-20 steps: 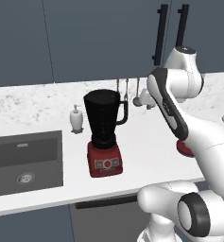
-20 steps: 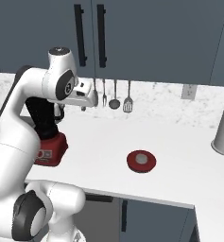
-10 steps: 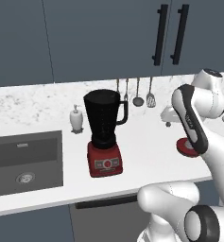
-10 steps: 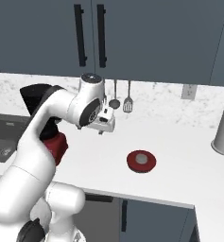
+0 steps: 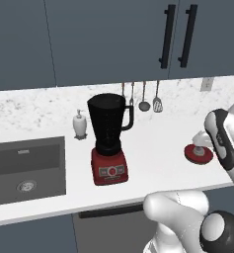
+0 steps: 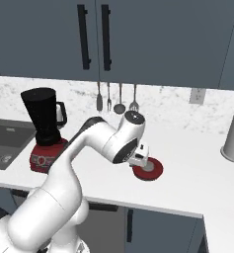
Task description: Close the lid blender by securely placing the lid on top.
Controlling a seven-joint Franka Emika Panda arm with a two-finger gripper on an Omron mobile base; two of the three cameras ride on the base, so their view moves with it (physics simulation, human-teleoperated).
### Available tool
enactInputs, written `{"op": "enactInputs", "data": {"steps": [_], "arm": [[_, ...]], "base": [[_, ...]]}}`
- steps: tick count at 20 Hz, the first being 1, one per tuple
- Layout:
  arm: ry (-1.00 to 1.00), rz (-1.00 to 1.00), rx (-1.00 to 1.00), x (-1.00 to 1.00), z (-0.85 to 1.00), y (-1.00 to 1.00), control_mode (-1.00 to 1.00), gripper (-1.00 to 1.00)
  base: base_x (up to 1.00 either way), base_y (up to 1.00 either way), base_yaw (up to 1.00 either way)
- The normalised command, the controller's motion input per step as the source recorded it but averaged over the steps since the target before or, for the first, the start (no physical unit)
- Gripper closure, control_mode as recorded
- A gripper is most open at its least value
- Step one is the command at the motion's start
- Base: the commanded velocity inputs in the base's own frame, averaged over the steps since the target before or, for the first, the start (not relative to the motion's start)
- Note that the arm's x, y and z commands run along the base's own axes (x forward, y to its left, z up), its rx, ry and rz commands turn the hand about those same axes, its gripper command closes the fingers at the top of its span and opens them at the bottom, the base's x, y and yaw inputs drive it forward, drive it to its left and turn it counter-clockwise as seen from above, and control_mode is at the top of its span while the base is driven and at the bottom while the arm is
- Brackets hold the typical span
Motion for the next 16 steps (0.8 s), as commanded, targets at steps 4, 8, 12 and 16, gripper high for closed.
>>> {"op": "enactInputs", "data": {"steps": [4,8,12,16], "arm": [[0.08,0.00,0.00,0.19,-0.24,-0.50,-1.00,-1.00],[0.09,0.00,0.00,0.20,-0.13,-0.26,-1.00,-1.00],[0.11,0.05,0.00,0.23,-0.31,-0.25,-1.00,-1.00],[0.03,0.04,0.00,0.12,-0.27,-0.21,-1.00,-1.00]], "base": [[0.00,0.00,0.00],[0.00,0.00,0.00],[0.00,0.00,0.00],[0.00,0.00,0.00]]}}
